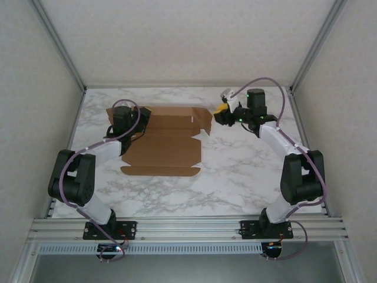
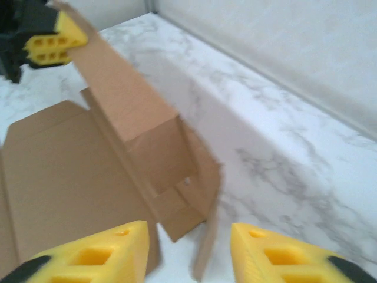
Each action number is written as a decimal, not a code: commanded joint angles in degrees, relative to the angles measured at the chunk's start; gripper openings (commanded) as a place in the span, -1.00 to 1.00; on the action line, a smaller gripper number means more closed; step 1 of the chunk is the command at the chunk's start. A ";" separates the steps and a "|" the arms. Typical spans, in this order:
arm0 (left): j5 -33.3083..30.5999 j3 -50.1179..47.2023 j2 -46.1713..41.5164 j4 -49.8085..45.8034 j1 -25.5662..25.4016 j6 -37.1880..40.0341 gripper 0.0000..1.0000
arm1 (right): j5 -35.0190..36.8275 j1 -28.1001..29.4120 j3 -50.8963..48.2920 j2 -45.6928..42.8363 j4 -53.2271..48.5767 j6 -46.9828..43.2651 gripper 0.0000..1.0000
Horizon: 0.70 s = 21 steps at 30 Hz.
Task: Fold the paper box
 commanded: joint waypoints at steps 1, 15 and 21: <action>1.22 -0.40 0.15 -7.96 -0.26 2.50 -0.99 | 7.81 -0.14 1.22 3.76 0.24 0.98 -0.29; 1.25 -0.50 -0.14 -8.31 -0.35 2.17 -0.99 | 14.19 3.95 7.27 16.45 -0.61 -9.05 -0.14; 1.08 -0.43 -0.61 -9.43 -0.35 2.96 -0.99 | 13.25 6.21 5.88 17.05 3.25 -13.52 -0.09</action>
